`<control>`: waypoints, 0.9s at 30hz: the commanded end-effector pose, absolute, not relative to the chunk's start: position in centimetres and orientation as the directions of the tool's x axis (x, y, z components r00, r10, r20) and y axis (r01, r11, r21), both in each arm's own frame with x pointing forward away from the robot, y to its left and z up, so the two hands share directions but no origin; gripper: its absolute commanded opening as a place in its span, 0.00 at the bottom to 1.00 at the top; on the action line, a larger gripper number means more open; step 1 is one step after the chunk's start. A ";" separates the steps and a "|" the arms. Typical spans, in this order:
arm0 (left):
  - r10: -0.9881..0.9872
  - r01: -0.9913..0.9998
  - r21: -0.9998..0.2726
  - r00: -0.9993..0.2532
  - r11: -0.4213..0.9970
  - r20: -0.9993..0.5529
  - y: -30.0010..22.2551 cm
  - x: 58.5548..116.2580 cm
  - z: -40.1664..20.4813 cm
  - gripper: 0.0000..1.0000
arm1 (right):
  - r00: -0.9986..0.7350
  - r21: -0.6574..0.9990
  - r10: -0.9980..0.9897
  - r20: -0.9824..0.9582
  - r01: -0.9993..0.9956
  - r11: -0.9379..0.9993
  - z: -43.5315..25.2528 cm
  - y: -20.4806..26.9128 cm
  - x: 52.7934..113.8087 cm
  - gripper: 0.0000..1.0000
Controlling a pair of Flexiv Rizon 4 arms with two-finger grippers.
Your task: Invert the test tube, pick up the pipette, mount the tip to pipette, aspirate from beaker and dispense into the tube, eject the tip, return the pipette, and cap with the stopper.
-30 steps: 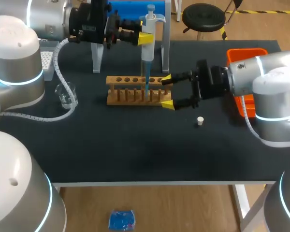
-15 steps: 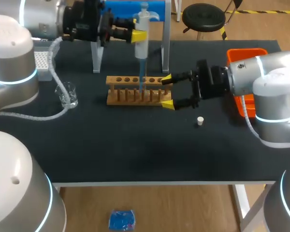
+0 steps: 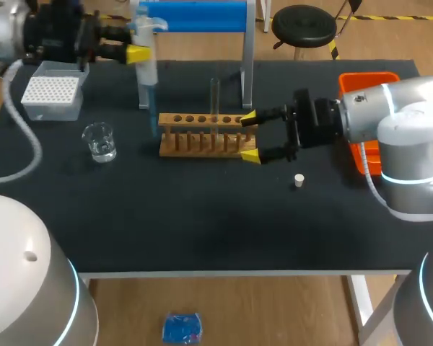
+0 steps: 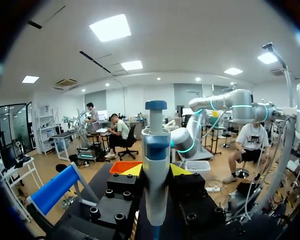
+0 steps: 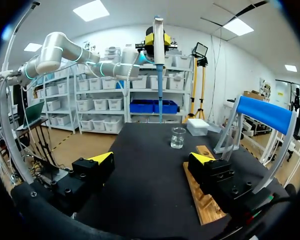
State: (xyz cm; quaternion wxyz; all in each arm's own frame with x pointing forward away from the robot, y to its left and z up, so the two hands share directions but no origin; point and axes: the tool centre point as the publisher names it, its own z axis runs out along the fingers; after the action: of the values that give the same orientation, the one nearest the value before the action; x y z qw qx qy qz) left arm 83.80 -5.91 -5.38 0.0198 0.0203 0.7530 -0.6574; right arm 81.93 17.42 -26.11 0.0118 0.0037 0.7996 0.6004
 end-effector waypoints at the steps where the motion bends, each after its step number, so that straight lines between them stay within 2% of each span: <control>1: 0.025 0.068 -0.989 -0.998 0.128 -0.066 -0.4 84.5 -5.8 0.00 | -1.000 0.960 0.018 -0.013 -0.008 0.279 -26.0 17.3 81.9 1.00; 12: 0.057 0.084 -0.987 -0.995 0.136 -0.077 4.5 86.9 -7.9 0.00 | -1.000 0.960 0.018 -0.013 -0.008 0.279 -26.0 17.3 81.9 1.00; 27: 0.065 0.079 -0.988 -0.995 0.134 -0.071 6.0 89.5 -10.1 0.00 | -1.000 0.960 0.018 -0.013 -0.008 0.279 -26.0 17.3 81.9 1.00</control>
State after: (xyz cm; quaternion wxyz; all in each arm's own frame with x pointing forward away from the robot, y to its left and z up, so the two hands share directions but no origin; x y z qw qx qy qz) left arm 89.00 5.80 -9.87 0.0129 0.0407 0.7549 -0.6545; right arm 81.92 17.37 -26.10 0.0117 0.0037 0.7991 0.6011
